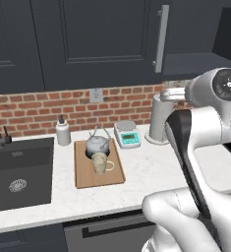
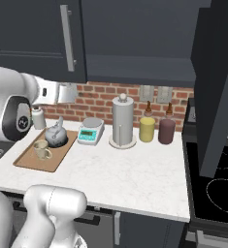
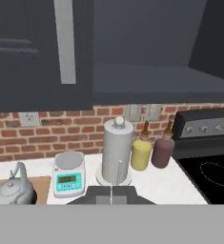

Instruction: Pick the kettle from the counter and place it on the tray. Then pick the mug from the cabinet and place it on the tray. Then close the cabinet doors.

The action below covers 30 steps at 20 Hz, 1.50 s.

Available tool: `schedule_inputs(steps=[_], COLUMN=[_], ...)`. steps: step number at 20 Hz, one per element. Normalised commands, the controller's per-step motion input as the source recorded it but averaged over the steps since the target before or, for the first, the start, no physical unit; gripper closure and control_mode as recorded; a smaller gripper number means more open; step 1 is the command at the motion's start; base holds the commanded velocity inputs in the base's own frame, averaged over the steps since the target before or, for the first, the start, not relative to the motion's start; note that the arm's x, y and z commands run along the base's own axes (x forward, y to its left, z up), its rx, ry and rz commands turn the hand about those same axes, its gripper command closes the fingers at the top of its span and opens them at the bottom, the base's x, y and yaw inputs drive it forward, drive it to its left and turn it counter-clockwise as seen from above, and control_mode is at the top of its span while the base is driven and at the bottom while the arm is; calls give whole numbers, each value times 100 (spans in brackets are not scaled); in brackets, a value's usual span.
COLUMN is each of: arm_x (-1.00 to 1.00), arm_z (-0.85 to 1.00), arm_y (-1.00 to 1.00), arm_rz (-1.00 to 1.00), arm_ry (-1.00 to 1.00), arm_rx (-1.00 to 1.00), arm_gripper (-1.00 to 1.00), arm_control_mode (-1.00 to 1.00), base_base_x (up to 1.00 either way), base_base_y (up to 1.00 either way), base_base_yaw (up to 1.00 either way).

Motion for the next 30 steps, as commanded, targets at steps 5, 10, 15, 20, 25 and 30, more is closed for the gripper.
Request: schedule_inputs(steps=[5,10,15,20,25,30], arm_x=[-13,0,0,0,0,0], arm_z=[-40,-49,-41,-16,0,-1], arm_y=[-82,-66,-42,-34,-53,-57], arm_rz=[0,0,0,0,0,0], arm_ry=[0,-4,-11,-13,-7,-3], arm_rx=[25,26,25,29,41,43], arm_gripper=[100,100,100,100,100,100], arm_control_mode=[-100,-100,-100,-100,-100,-100], base_base_x=[0,0,0,0,0,0], base_base_y=[0,0,0,0,0,0], base_base_yaw=[0,0,0,0,0,0])
